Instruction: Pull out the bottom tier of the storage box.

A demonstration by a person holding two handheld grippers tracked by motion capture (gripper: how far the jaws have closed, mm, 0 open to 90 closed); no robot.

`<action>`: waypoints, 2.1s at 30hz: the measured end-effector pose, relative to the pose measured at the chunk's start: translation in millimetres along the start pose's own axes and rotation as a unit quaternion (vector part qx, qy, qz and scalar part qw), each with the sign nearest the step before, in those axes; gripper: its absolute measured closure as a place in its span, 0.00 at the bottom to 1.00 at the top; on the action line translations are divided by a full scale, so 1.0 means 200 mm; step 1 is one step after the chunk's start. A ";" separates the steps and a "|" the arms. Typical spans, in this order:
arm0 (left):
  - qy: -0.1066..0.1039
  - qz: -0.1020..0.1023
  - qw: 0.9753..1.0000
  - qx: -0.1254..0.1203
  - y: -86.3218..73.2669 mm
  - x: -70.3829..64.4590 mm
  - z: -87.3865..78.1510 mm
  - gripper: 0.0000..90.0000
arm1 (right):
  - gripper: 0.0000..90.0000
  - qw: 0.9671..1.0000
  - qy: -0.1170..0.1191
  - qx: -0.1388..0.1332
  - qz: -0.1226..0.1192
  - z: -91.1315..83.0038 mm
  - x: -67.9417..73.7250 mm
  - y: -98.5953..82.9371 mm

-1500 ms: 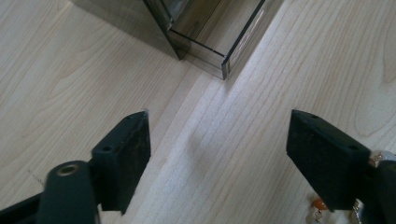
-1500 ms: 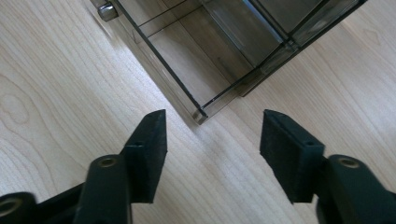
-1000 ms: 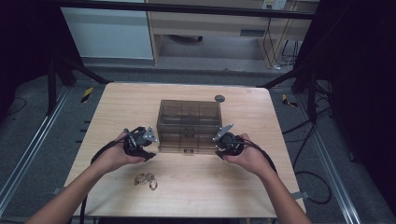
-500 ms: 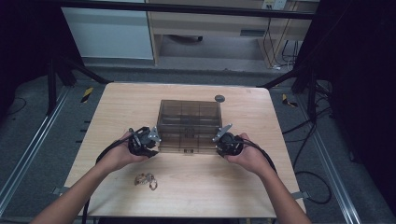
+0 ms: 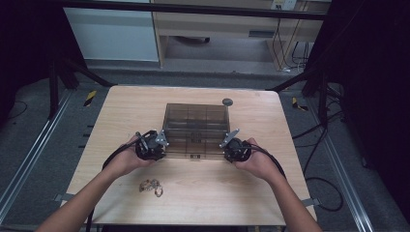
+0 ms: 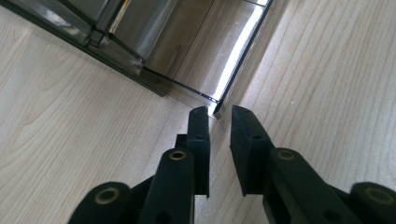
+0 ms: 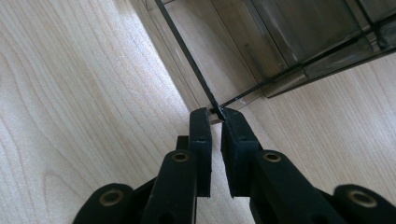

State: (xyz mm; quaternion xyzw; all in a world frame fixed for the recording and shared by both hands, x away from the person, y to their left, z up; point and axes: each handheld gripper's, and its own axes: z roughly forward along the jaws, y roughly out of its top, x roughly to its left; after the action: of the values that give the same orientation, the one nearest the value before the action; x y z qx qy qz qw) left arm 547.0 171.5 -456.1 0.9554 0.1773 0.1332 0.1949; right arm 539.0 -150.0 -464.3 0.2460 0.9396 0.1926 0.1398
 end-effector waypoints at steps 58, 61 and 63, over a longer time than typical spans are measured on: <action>-0.031 0.026 0.999 0.007 -0.06 -0.16 -0.08 0.97 | 0.95 0.999 0.023 0.014 -0.034 -0.08 0.17 -0.07; -0.033 0.026 0.999 0.005 -0.07 -0.17 -0.08 0.97 | 0.95 0.999 0.024 0.013 -0.037 -0.09 0.17 -0.07; -0.030 0.028 0.999 0.005 -0.07 -0.17 -0.08 0.97 | 0.95 0.999 0.025 0.014 -0.036 -0.09 0.18 -0.07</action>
State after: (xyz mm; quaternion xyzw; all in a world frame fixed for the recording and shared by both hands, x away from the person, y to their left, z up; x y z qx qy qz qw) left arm 506.6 176.1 -453.5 0.9646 0.1453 0.1086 0.1914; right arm 496.6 -148.5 -460.6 0.2095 0.9535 0.1805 0.1201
